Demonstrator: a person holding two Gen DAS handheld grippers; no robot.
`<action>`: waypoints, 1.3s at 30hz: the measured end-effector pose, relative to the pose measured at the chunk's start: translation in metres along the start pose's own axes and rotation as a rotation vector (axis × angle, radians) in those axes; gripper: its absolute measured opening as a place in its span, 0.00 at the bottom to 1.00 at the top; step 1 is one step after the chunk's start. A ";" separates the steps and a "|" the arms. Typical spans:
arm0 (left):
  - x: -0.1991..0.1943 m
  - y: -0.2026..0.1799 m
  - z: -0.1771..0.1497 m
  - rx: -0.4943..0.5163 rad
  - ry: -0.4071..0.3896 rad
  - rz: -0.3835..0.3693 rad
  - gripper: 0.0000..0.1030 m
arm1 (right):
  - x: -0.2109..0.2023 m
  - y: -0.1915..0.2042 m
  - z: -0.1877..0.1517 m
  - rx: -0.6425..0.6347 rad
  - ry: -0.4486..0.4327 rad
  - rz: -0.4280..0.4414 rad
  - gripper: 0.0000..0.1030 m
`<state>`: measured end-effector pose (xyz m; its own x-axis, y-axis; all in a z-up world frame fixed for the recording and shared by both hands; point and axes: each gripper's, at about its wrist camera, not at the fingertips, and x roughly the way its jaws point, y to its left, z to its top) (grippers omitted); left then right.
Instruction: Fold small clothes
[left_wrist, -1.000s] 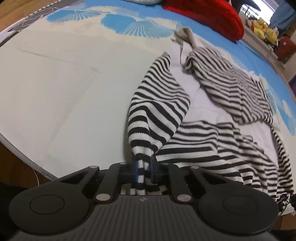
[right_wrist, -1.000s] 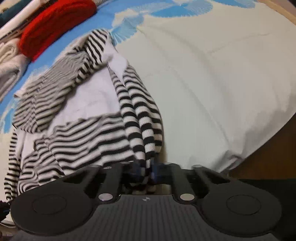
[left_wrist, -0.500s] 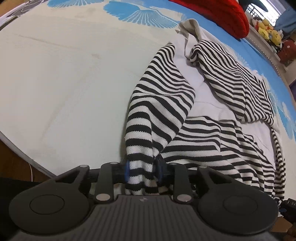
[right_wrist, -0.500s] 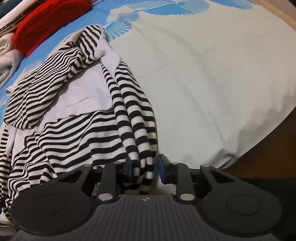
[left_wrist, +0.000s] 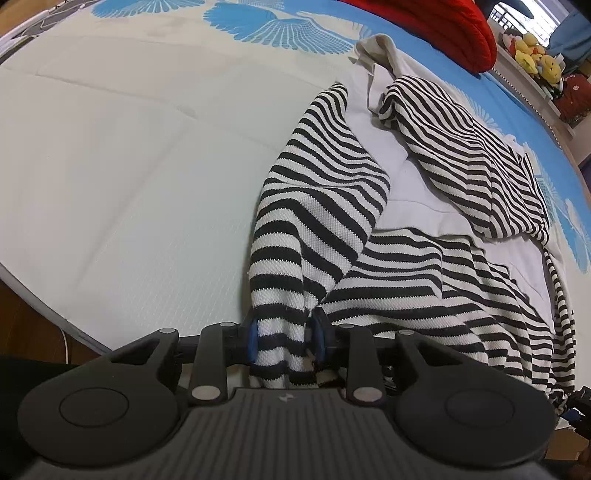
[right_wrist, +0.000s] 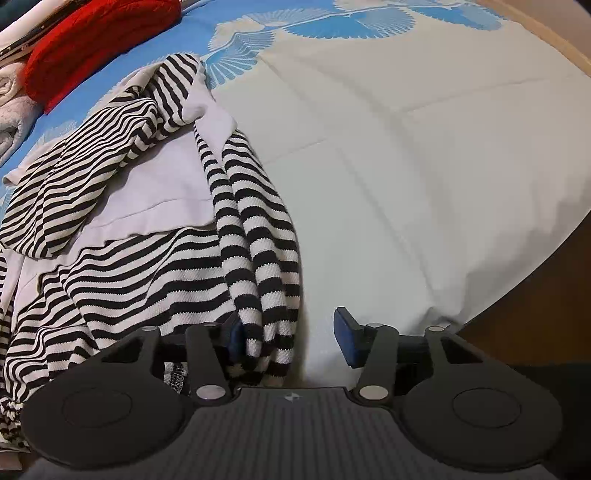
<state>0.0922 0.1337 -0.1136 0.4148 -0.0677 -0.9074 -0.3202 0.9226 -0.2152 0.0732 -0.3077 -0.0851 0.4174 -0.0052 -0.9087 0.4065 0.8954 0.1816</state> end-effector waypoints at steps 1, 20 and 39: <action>0.000 0.000 0.000 0.002 0.000 0.000 0.30 | 0.000 0.001 0.000 -0.006 0.000 0.001 0.50; 0.001 -0.002 0.000 0.021 0.001 0.003 0.30 | 0.001 0.018 -0.003 -0.104 0.008 0.058 0.16; 0.001 -0.006 -0.001 0.076 -0.007 -0.003 0.17 | -0.003 0.020 -0.004 -0.120 -0.015 0.064 0.08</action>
<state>0.0938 0.1275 -0.1132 0.4217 -0.0682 -0.9042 -0.2535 0.9485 -0.1898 0.0764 -0.2878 -0.0800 0.4513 0.0476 -0.8911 0.2792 0.9409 0.1916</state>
